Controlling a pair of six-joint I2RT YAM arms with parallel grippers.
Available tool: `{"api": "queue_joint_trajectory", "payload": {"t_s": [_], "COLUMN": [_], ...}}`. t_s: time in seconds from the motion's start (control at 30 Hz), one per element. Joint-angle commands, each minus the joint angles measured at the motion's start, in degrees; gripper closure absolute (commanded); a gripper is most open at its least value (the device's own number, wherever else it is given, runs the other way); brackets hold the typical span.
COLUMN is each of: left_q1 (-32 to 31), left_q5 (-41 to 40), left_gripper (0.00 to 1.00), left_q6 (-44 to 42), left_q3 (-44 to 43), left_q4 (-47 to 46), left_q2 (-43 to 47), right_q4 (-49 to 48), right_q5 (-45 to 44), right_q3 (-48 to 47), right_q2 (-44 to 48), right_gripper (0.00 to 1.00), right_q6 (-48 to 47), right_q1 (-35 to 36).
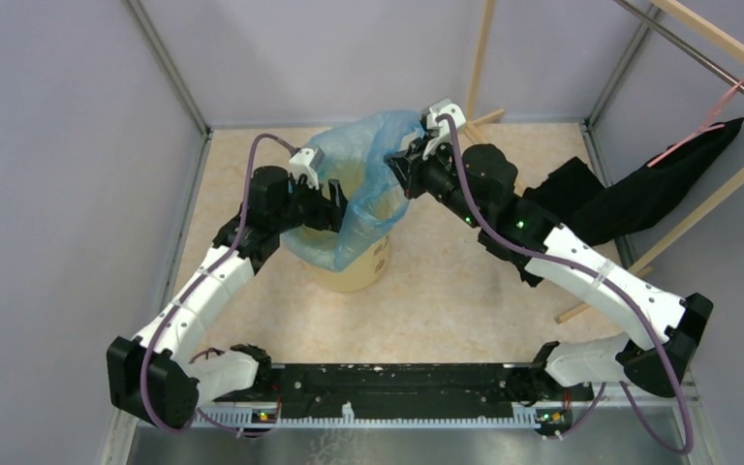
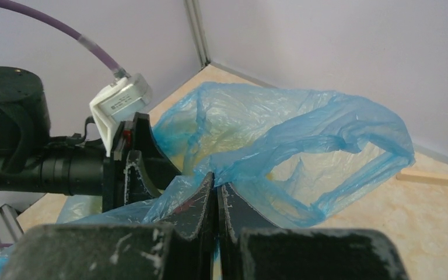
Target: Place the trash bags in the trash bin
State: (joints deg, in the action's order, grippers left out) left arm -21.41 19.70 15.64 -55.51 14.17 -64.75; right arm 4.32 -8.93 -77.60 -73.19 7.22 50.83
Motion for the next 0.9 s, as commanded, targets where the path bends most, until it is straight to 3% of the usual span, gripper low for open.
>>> {"api": "queue_joint_trajectory", "payload": {"t_s": [0.0,0.17,0.33,0.6,0.87], "left_q1": [0.1,0.0,-2.6,-15.8,-16.5], "left_q5": [7.0,13.2,12.6,-1.1,-4.4], "left_gripper": [0.19,0.23,0.23,0.18,0.13], "left_q6": [3.8,7.9,11.3,20.4,23.6], "left_q3": [-1.1,-0.6,-1.5,0.8,-1.8], "left_q4": [-4.5,-9.1,-10.9,-18.1,-16.0], "left_q2": [-3.9,-8.4,-10.1,-11.5,-10.5], "right_q4": [-2.6,-3.1,-1.5,2.6,5.9], "right_q5": [1.1,1.4,-0.2,7.2,12.8], "right_q3": [-0.1,-0.3,-0.4,1.4,2.5], "right_q2": [2.4,1.5,2.2,5.5,7.7], "right_gripper": [1.00,1.00,1.00,1.00,1.00], "right_q6": [0.3,-0.3,-0.6,2.2,0.4], "right_q1": [-0.3,-0.3,-0.8,-9.0,-11.3]}}
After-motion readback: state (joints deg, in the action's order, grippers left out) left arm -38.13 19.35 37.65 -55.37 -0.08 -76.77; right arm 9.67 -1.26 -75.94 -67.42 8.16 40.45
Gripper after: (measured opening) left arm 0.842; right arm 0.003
